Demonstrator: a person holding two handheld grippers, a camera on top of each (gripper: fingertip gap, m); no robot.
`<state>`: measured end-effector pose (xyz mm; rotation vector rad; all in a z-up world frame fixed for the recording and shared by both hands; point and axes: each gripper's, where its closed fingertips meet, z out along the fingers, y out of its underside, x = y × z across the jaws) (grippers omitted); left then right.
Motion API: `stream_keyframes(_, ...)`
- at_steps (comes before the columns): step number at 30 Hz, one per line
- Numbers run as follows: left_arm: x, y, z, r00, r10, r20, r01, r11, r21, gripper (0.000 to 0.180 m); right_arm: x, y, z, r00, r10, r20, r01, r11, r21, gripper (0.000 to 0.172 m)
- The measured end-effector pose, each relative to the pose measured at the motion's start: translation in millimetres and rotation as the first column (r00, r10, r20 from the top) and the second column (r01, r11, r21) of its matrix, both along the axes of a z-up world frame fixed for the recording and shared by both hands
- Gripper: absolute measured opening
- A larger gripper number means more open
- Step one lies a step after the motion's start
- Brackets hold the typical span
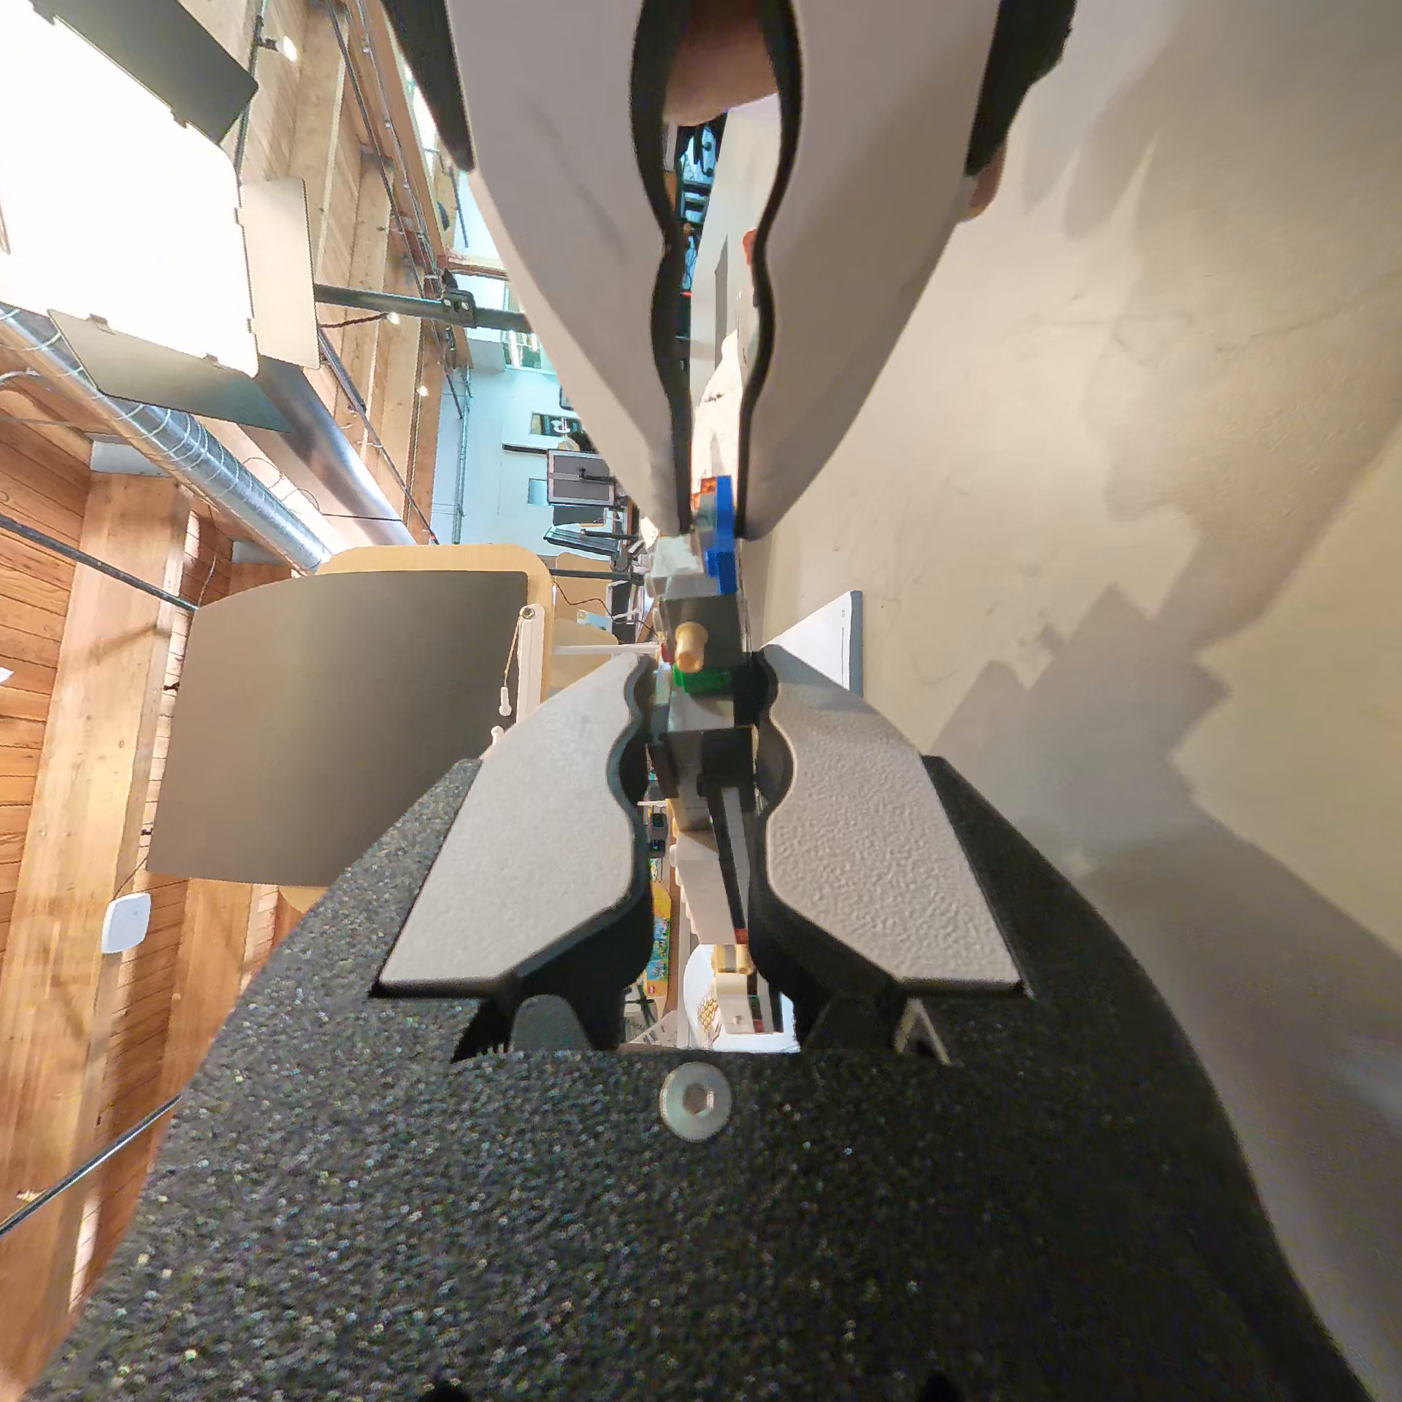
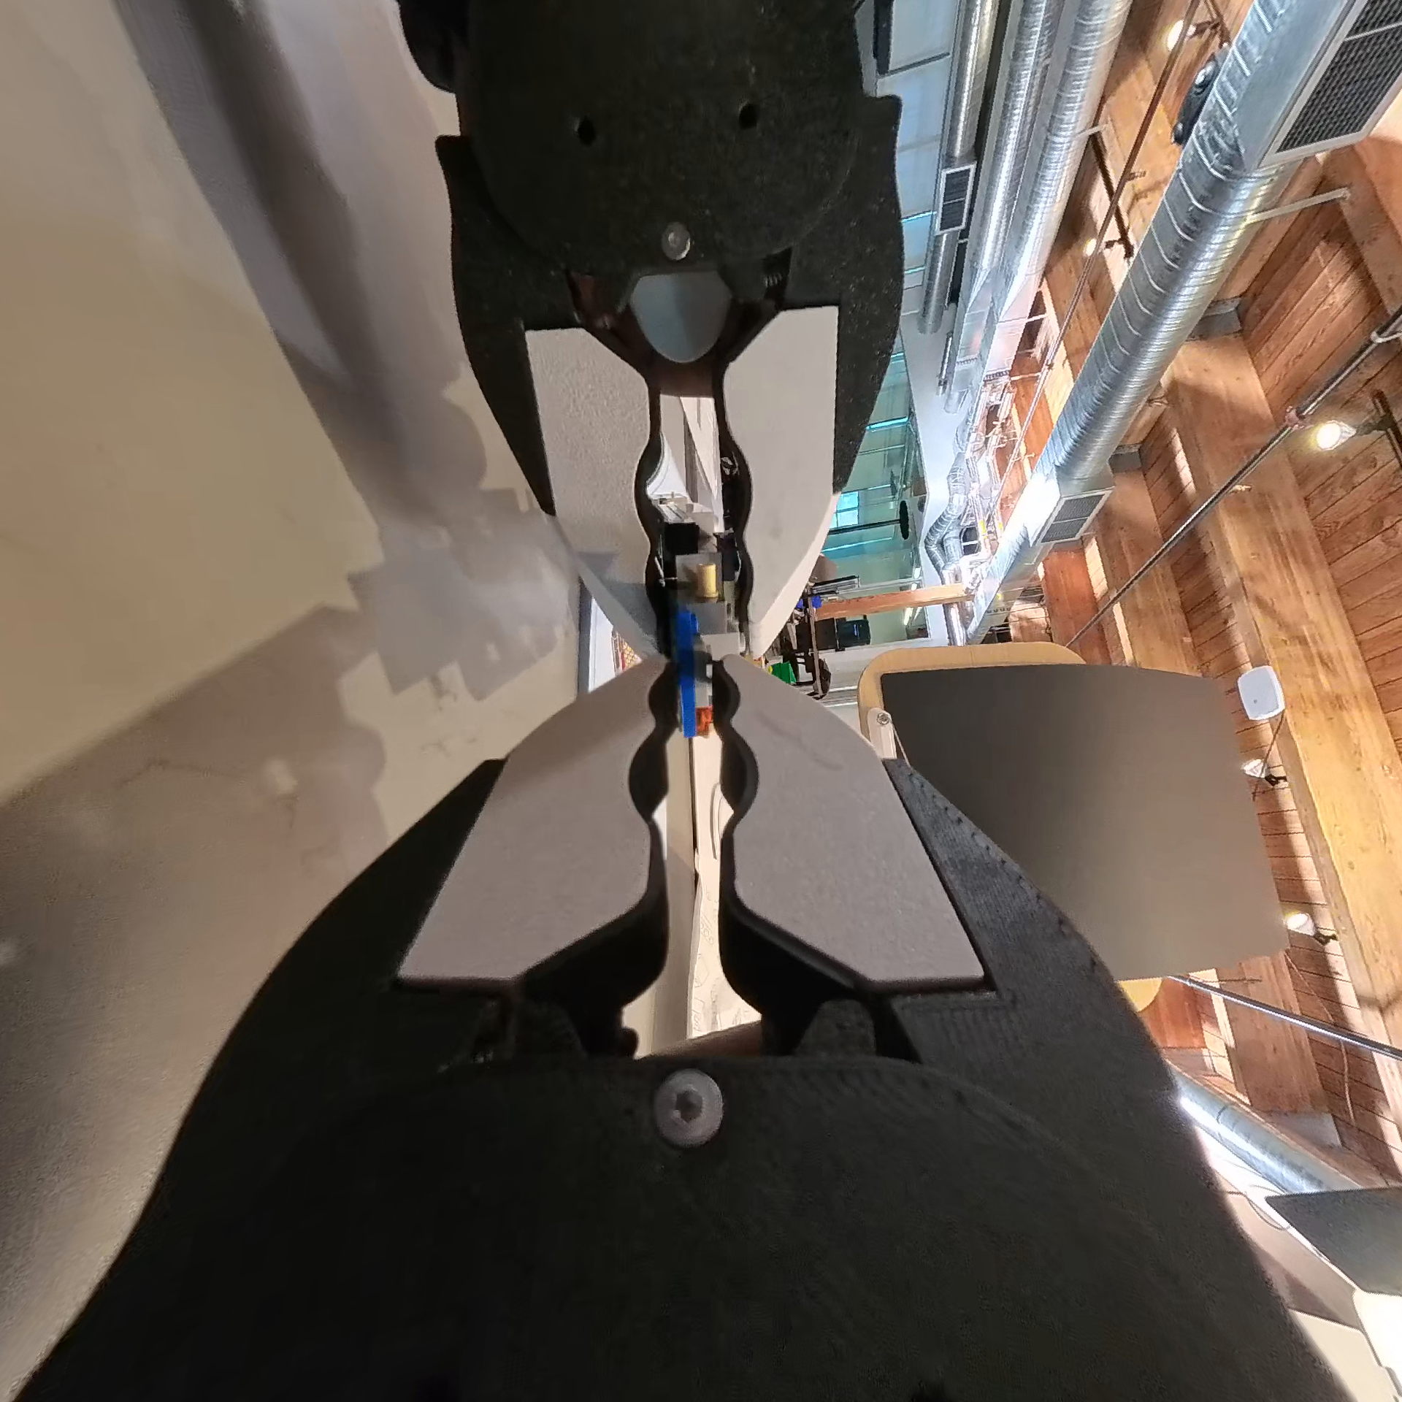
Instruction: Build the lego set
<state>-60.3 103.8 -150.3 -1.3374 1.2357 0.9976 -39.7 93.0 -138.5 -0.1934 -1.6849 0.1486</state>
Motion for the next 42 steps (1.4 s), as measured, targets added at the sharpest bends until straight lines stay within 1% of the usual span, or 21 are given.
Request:
stream_keyframes(17,3,-6,0,1.000,-0.001,-0.027,0.001,1.000,-0.002,0.024,0,4,-2,0.999,0.013,0.044,-0.012,0.999,-0.030,0.007)
stream_keyframes(23,0,3,2,1.000,0.012,-0.015,-0.012,1.000,0.009,0.024,0,4,-1,1.000,0.004,0.012,-0.004,0.999,-0.035,0.008)
stream_keyframes(25,-3,6,3,1.000,0.026,-0.013,-0.026,1.000,0.005,0.024,0,2,-1,1.000,0.020,0.011,-0.020,0.999,-0.046,0.015)
stream_keyframes(28,-4,12,3,1.000,0.019,-0.021,-0.019,1.000,0.002,0.024,-2,4,-1,1.000,0.010,0.013,-0.010,0.999,-0.042,0.018)
stream_keyframes(31,-1,18,5,1.000,0.009,-0.025,-0.009,1.000,0.001,0.024,-3,4,-4,1.000,0.013,0.024,-0.012,0.999,-0.036,0.015)
stream_keyframes(33,-1,22,4,0.999,0.007,-0.034,-0.007,1.000,-0.002,0.024,-3,4,-3,1.000,0.015,0.021,-0.015,1.000,-0.025,0.009)
stream_keyframes(42,-1,35,7,0.999,0.003,-0.046,-0.003,1.000,-0.002,0.024,-3,7,-4,0.999,0.027,0.044,-0.026,0.999,-0.034,0.008)
